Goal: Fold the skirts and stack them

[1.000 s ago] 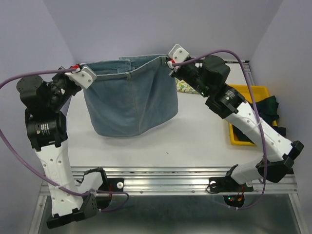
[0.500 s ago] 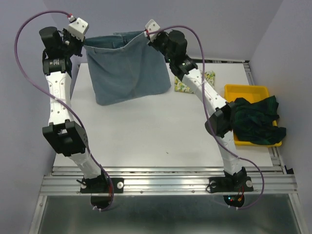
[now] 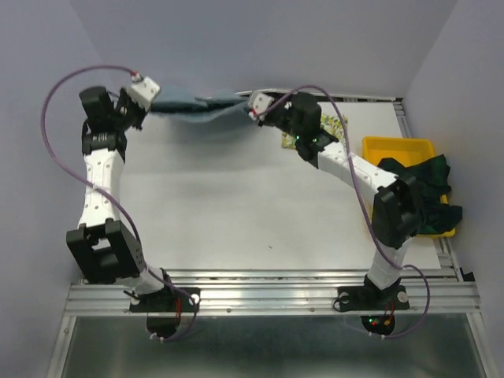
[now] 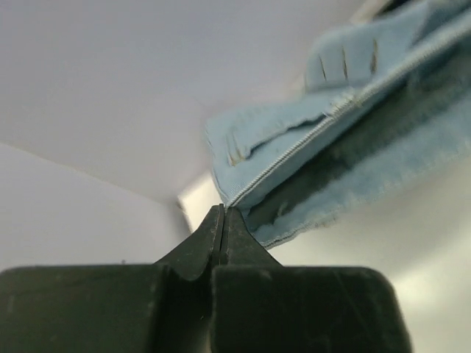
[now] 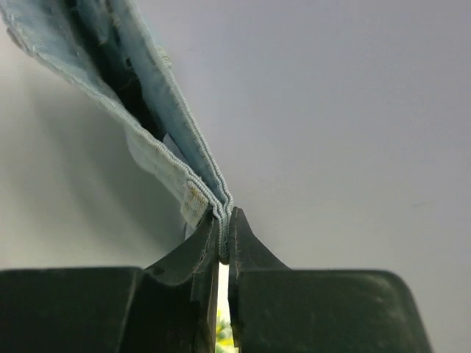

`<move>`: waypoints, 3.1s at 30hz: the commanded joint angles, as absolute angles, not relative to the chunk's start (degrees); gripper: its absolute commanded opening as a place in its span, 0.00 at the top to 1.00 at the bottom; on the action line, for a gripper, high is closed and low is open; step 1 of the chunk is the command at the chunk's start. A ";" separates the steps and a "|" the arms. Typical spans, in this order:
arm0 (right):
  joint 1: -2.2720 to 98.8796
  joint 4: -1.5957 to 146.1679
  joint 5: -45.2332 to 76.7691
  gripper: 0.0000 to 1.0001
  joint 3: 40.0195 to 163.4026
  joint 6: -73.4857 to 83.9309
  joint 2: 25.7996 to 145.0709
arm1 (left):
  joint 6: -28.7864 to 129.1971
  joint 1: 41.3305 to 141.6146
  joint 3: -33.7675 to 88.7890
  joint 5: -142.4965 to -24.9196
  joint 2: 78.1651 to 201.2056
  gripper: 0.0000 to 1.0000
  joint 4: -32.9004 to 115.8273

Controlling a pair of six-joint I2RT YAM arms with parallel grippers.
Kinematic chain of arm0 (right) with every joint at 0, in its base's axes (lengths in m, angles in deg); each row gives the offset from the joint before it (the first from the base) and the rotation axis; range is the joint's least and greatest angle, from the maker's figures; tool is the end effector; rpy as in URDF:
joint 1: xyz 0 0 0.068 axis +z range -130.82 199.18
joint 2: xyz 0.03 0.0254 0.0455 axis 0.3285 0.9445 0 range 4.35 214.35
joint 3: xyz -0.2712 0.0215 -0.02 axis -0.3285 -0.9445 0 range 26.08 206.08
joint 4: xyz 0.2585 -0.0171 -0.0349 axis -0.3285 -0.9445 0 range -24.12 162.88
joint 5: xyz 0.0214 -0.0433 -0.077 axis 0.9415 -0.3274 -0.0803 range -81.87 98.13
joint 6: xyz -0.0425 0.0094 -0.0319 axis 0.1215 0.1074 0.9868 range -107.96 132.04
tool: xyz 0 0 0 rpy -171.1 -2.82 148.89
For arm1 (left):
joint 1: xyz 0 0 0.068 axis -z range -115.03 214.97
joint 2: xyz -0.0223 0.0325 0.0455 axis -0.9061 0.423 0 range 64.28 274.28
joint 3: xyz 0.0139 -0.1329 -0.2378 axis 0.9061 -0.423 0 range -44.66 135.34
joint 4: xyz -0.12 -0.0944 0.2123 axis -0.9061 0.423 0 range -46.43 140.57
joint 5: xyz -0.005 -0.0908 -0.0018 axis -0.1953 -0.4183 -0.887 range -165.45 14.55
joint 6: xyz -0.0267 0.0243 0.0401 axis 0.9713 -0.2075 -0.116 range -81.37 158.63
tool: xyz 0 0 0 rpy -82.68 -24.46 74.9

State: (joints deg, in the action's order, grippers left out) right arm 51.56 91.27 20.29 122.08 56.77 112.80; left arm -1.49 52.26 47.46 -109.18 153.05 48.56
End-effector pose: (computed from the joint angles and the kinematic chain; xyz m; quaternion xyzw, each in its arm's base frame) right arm 0.3878 0.2547 0.3810 -0.4765 0.4716 -0.0089 0.7420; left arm 0.3546 0.0598 0.4487 0.3590 0.6189 0.1103 0.6899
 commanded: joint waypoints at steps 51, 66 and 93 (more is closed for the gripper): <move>61.62 40.37 24.20 0.69 114.15 42.10 126.96 | 5.05 53.81 17.56 -96.11 163.76 0.64 71.08; 76.04 37.99 44.52 0.76 107.01 26.28 118.80 | 8.30 52.23 44.69 -89.42 180.73 0.58 70.54; 57.67 40.80 25.79 0.79 100.44 37.62 119.14 | 12.87 56.36 23.18 -95.40 171.91 0.65 76.44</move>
